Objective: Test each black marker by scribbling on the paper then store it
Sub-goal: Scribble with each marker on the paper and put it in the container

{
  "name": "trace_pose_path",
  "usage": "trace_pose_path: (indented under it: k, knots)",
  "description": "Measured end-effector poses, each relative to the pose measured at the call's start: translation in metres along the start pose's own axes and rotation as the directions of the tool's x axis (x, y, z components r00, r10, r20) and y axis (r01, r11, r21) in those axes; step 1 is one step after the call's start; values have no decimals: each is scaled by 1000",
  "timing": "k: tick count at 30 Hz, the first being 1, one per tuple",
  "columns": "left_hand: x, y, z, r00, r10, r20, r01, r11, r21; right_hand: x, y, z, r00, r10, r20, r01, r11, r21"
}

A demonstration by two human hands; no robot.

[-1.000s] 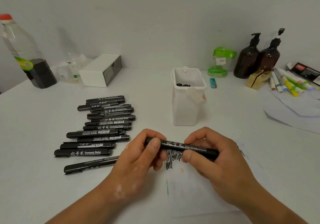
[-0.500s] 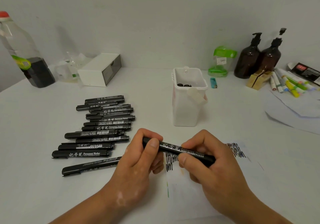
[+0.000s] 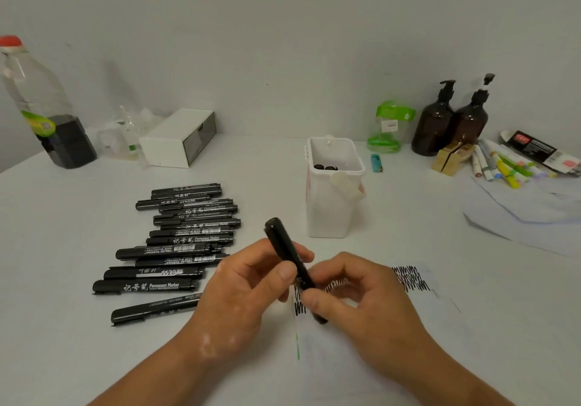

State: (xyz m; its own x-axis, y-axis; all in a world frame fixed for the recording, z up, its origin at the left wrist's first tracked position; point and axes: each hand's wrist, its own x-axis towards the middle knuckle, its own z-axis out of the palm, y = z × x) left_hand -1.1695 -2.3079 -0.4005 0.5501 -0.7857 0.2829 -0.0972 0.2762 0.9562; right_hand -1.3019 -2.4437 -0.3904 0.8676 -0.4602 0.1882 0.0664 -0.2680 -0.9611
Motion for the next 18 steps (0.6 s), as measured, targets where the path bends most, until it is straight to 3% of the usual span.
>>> trace_pose_path:
  k: [2,4,7,10,14,18]
  knots:
    - [-2,5,-2,1000,20,-3,-20,997,73,1,-4,-5,997,-55,-58,50,995,-87]
    - [-4,8,-4,1000,23,-16,-20,990,138,3,-11,-10,991,-89,-105,83,995,-64]
    - [-6,12,-4,1000,19,-19,-14,974,227,7,-25,-11,993,-106,-48,107,994,14]
    - [-8,12,-4,1000,9,29,-18,948,316,8,-36,-6,995,-96,-8,96,994,-43]
    - [-8,8,-6,997,-25,75,1,953,303,6,-51,-6,989,-138,-56,125,974,-188]
    - [-5,4,-11,1000,-30,7,26,933,360,25,-89,-35,957,-255,-136,226,954,-197]
